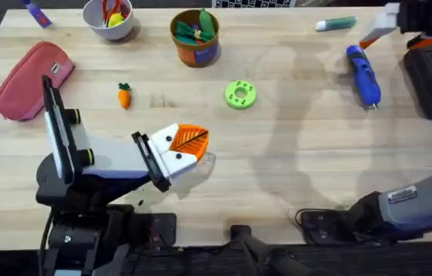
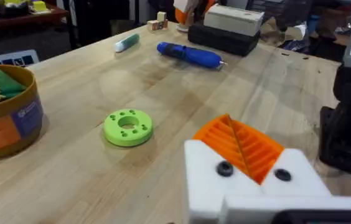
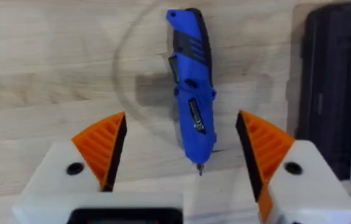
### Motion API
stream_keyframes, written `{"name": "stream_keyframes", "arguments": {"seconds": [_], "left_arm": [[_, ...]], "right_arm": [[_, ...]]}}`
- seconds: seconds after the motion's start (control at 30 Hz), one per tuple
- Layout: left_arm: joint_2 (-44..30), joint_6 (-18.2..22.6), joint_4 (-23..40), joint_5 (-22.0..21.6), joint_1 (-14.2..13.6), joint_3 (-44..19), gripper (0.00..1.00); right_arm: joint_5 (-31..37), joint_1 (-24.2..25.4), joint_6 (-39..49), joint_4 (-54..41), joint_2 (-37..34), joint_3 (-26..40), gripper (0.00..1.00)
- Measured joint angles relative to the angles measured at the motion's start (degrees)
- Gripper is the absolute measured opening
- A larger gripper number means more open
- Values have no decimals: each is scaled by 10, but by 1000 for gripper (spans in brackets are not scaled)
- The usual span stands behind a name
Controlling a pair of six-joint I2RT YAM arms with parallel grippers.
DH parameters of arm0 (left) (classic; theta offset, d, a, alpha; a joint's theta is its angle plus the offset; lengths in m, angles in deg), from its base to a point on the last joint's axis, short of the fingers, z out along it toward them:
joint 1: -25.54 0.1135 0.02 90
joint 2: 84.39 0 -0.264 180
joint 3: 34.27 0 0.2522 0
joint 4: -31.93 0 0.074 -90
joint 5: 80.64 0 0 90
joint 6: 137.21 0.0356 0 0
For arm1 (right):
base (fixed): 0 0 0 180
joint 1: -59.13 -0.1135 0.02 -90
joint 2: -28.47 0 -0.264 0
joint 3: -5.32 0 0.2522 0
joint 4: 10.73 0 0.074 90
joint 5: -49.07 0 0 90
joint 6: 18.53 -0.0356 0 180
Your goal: Pick up the gripper from the table and insert it into the empty holder that is missing its gripper. Then pick up a screw, insert it into the mounting hole, and use the screwdriver to tighten it. Finally, clean up the table by picking up the vegetable and placing it into the bucket.
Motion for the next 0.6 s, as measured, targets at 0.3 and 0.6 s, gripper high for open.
{"name": "stream_keyframes", "arguments": {"seconds": [0.3,0.6], "left_arm": [[0,0,0,0,0,0,19],[0,0,0,0,0,0,19]], "right_arm": [[0,6,21,37,-92,1,990],[2,6,33,87,-152,1,990]]}}
